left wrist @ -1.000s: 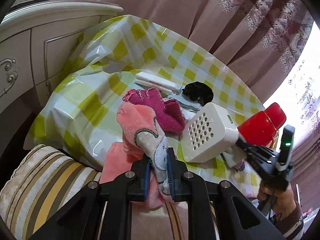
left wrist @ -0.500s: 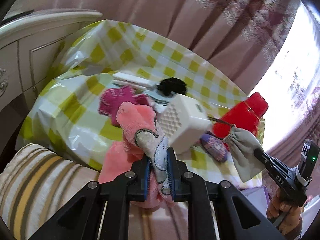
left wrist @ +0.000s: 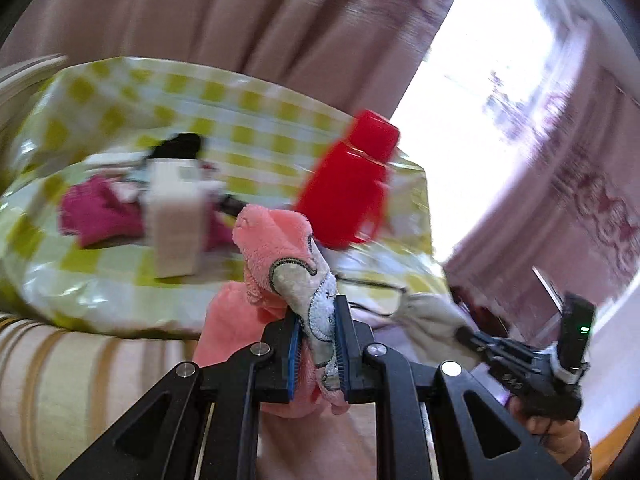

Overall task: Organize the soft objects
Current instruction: 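Carry the pink towel and white sock into the purple box and release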

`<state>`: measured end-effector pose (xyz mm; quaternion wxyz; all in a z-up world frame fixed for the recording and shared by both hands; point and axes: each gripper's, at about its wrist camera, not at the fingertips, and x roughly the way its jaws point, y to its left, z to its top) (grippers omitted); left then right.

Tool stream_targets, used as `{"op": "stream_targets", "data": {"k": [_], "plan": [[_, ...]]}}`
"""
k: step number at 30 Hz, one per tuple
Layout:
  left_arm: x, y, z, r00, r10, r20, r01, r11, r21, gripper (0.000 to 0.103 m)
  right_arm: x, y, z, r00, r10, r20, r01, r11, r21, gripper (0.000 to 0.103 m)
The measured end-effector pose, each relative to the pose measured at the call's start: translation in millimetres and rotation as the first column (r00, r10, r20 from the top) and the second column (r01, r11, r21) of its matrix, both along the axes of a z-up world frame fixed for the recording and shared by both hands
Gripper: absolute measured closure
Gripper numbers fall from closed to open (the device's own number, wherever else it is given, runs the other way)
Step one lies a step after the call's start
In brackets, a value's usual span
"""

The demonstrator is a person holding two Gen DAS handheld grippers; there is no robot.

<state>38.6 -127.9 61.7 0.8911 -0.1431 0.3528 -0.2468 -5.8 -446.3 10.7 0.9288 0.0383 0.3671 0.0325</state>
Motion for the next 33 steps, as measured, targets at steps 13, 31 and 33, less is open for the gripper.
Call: {"op": "stream_targets", "data": {"k": [13,31,33], "plan": [[-32,-131,10,0.943,-0.333,0.007,0.332,0.942,0.056,0.087,-25,-72,-13,0.967,-0.246,-0.073,0.248,0.968,0.023,0.096],[-31,-184,-5,0.923,-0.384,-0.035,0.385,0.909,0.160,0.032,-29,-83,-24,0.949,-0.289,-0.126,0.292,0.956,0.006,0.085],[-32,-181,-3,0.930,-0.367,-0.021,0.365,0.913,0.182,0.032,-27,-79,-23,0.953,-0.276,-0.124,0.278,0.960,0.003,0.079]]}}
